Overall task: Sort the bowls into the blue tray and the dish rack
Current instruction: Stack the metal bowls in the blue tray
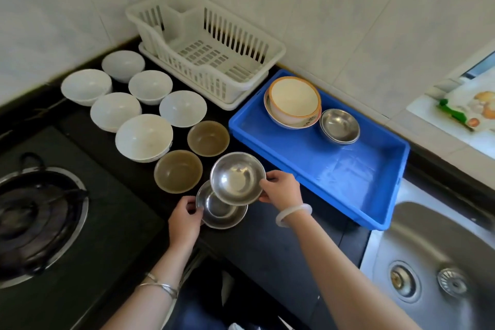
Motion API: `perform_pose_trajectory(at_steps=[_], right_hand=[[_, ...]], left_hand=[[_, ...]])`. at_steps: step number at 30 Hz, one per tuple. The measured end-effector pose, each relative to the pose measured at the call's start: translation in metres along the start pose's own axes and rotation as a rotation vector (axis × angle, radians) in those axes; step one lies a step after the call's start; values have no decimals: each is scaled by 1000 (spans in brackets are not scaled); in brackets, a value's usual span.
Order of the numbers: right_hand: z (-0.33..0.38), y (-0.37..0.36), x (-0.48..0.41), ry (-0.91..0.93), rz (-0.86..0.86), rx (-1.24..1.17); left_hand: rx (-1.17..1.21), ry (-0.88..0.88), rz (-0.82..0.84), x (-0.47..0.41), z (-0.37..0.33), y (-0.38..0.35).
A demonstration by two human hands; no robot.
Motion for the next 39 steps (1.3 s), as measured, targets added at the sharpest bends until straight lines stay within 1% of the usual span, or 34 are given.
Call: perform_pose_trajectory(at_steps=[4,7,13,17,21,24,27,29,33,39], right_hand=[[-10,1,11,-7,-20,169],[-17,3,13,-29,-34,231],[-26,-3,10,-77,-29,238],[-32,-5,7,-112,-67,267],[-39,-6,5,-118,-79,182],[-45,-8,4,-175,-50,-2],[-51,-10,3,-257,-49,-136],[-53,-11,1,-280,-47,-201],[-53,-8,1,-274,-49,-241],[-30,32,4,-151,-115,-351]], left_hand=[[173,23,86,-4,-5,-13],[246,22,114,-5,-10,-17],[87,-13,163,-14,-13,-19],[24,-18,210,-20,-17,-18],[-37,-1,262,-27,-23,-17],[-48,4,307,-32,-28,-18],[-103,-7,348,-37,-33,-19],[-115,-8,361,-40,-36,-21],[-100,12,379,-42,-42,-27],[-11,-30,389,-41,-90,-53]])
Point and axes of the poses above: each hand's wrist, its own x-axis away from the middle knuckle, its own y-axis out of the back of the hand, z = x × y, the point moved 2 cm from there along -x, towards the middle knuckle, and after that the axes turned 11 degrees about z, right-handed, at the moved point
